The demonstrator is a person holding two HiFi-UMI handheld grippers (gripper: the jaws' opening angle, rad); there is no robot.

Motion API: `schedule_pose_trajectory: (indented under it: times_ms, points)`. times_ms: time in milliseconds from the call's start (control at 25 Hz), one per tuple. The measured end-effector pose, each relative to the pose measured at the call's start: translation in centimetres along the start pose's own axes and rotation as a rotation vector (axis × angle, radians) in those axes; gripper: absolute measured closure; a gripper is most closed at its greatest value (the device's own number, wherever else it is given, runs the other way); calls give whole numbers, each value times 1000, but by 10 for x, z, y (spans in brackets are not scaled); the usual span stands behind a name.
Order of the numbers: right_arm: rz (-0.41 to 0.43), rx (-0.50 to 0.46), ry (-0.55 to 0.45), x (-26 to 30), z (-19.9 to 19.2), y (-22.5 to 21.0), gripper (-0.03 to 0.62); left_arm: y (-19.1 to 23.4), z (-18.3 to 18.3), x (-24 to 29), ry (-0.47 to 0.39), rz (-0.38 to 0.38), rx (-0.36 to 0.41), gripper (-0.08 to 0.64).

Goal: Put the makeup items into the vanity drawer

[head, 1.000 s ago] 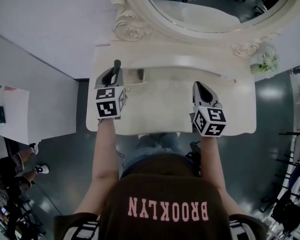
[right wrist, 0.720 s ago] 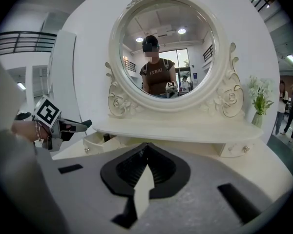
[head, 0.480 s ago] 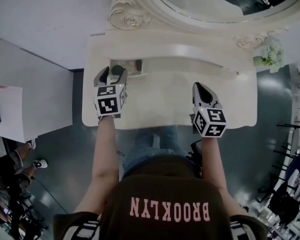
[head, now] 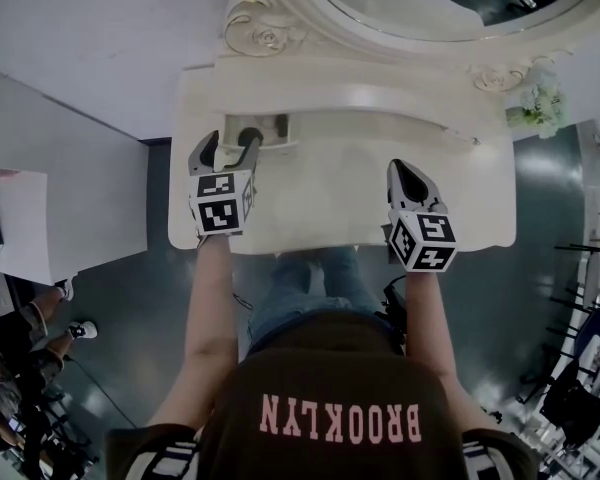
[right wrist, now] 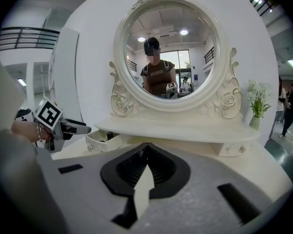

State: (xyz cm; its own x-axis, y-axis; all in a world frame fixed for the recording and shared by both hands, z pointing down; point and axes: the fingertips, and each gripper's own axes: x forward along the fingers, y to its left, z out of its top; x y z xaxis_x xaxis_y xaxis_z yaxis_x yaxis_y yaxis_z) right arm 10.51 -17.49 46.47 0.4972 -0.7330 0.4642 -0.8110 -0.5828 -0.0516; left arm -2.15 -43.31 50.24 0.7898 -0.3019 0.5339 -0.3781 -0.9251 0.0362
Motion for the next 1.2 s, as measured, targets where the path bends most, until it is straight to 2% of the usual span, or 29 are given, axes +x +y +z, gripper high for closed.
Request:
schedule_pose_trajectory:
  times_ms: [120, 160, 200, 240, 640, 960, 1200]
  points:
    - [-6, 7, -29, -5, 2, 8, 594, 4, 5, -12, -50, 2, 20, 283]
    - [-9, 12, -36, -7, 2, 11, 594, 8, 7, -17, -71, 20, 22, 369]
    - [-13, 15, -43, -9, 2, 14, 594, 13, 8, -23, -91, 42, 23, 502]
    - [-15, 17, -50, -11, 2, 18, 594, 18, 8, -28, -105, 56, 25, 534]
    - [21, -18, -144, -25, 25, 44, 594, 38, 18, -68, -185, 85, 8, 552]
    - [113, -118, -212, -40, 58, 62, 594, 49, 33, -111, -257, 157, -37, 553]
    - [144, -173, -274, -54, 80, 77, 595, 45, 56, -148, -328, 168, -32, 554]
